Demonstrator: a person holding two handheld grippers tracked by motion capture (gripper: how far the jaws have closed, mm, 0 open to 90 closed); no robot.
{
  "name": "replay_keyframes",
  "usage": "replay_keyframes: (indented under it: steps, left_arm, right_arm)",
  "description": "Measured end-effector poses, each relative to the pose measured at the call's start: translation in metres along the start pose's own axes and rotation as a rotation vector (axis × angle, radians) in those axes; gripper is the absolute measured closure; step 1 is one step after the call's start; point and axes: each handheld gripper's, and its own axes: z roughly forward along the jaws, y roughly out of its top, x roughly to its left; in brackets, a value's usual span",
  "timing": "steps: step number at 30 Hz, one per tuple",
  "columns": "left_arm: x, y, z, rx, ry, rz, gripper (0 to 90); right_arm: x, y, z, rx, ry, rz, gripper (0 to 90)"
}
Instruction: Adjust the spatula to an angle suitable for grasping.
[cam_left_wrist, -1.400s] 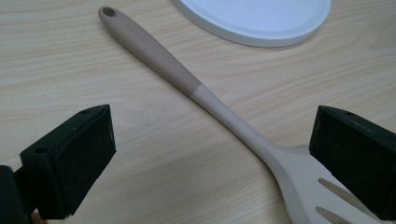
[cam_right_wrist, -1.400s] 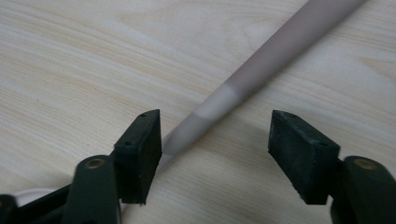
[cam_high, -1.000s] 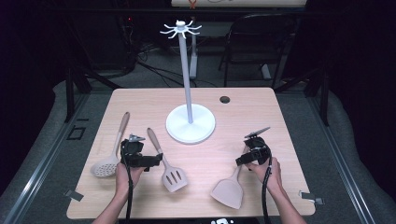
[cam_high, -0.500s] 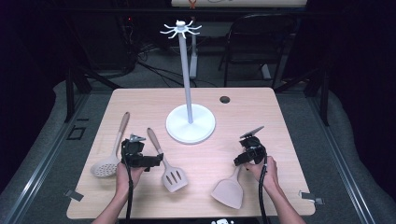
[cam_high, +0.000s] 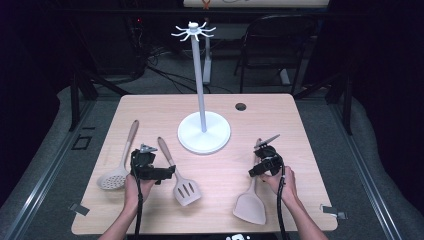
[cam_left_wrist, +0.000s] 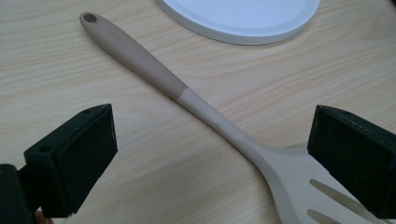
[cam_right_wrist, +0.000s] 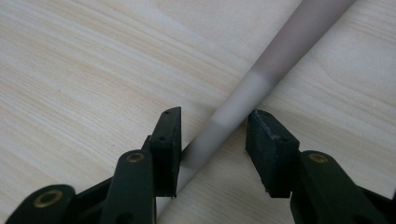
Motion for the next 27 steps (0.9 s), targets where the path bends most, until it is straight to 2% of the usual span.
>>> replay_keyframes:
  steps: [1,2,4,10,12,13,14,16,18,20,22,25,27]
  left_arm:
    - [0.0,0.0,0.0,-0.002,0.002,-0.001,1.3]
    - [-0.001,0.0,0.0,-0.004,0.004,0.004,1.4]
    - [-0.001,0.001,-0.001,-0.016,0.011,0.004,1.7]
    - [-0.001,0.001,0.0,-0.008,0.008,0.009,1.7]
    - [-0.002,0.001,0.0,-0.01,0.008,0.012,1.8]
    - [-0.002,0.001,0.0,-0.01,0.008,0.013,1.7]
    - [-0.002,0.001,-0.001,-0.008,0.007,0.013,1.8]
    - [-0.002,0.001,0.0,-0.007,0.006,0.017,1.7]
    - [-0.002,0.001,0.0,-0.004,0.004,0.019,1.8]
    - [-0.003,0.002,-0.001,-0.007,0.004,0.023,1.8]
    - [-0.003,0.002,-0.001,-0.009,0.004,0.026,1.8]
    - [-0.003,0.002,-0.001,-0.008,0.003,0.026,1.8]
    - [-0.003,0.002,0.0,-0.008,0.003,0.025,1.9]
  right_arm:
    - [0.001,0.002,0.0,0.003,-0.026,-0.019,57.1]
    - [0.002,0.004,0.003,-0.004,-0.003,-0.017,57.4]
    - [0.004,0.007,0.003,0.009,-0.021,-0.04,58.4]
    - [0.008,0.012,0.004,0.028,-0.014,-0.071,62.9]
    - [0.008,0.014,0.002,0.042,-0.033,-0.082,64.6]
    - [0.008,0.013,0.002,0.039,-0.03,-0.078,65.3]
    - [0.008,0.013,0.004,0.032,0.018,-0.07,65.8]
    - [0.008,0.012,0.003,0.026,-0.013,-0.064,67.0]
    - [0.008,0.013,0.002,0.051,-0.015,-0.077,68.3]
    - [0.009,0.012,0.0,0.054,-0.026,-0.077,69.7]
    - [0.009,0.012,-0.002,0.067,-0.07,-0.087,70.9]
    - [0.01,0.011,-0.001,0.056,-0.058,-0.085,73.5]
    - [0.01,0.01,-0.002,0.079,-0.079,-0.099,75.8]
